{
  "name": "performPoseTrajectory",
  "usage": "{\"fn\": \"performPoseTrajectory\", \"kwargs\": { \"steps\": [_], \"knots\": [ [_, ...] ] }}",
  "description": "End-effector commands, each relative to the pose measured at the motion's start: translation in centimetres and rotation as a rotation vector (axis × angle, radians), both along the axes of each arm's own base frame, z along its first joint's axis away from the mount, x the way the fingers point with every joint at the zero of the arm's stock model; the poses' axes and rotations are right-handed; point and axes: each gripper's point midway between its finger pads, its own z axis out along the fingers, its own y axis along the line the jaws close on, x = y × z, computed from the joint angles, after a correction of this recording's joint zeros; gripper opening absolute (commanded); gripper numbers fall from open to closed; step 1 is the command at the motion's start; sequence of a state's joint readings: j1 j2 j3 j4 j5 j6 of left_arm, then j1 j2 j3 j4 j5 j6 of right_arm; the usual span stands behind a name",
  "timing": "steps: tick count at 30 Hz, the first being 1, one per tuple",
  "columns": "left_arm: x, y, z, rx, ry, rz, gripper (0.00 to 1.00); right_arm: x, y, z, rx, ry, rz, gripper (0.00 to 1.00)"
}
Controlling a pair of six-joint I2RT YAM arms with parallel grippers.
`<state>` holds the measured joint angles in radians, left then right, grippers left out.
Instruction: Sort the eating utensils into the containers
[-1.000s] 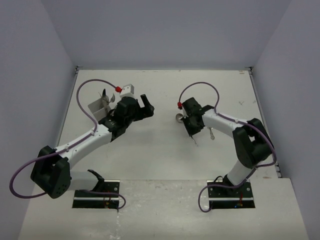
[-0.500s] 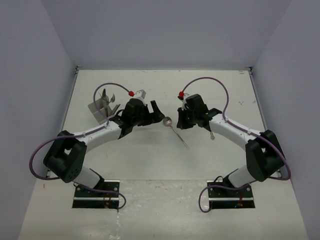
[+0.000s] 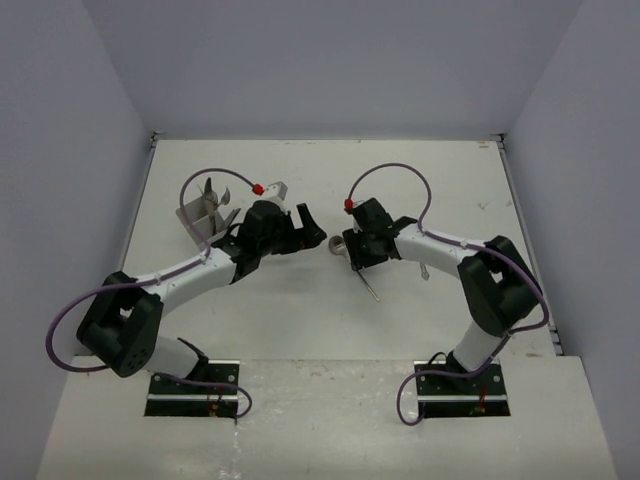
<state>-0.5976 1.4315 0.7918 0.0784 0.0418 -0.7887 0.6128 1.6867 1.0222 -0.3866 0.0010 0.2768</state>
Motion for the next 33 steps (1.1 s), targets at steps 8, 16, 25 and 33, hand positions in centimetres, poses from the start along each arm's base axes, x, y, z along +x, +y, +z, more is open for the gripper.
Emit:
{"fn": "performPoseTrajectory", "kwargs": {
  "steps": [8,16,25,33],
  "knots": [
    [-0.6,3.0,0.6,0.038,-0.033,0.103,1.0,0.7,1.3,-1.9,-0.178,-0.008,-0.014,0.3],
    [-0.9,3.6,0.8,0.036,-0.043,0.124,1.0,0.0,1.4,-1.6,-0.127,-0.039,-0.044,0.0],
    [-1.5,1.3,1.2,-0.071,-0.061,0.034,1.0,0.9,6.3,5.2,0.238,-0.196,-0.008,0.0],
    [-1.3,-1.6,1.6,-0.222,-0.064,-0.029,1.0,-0.3,8.7,8.0,0.383,-0.191,0.094,0.0]
  ]
}}
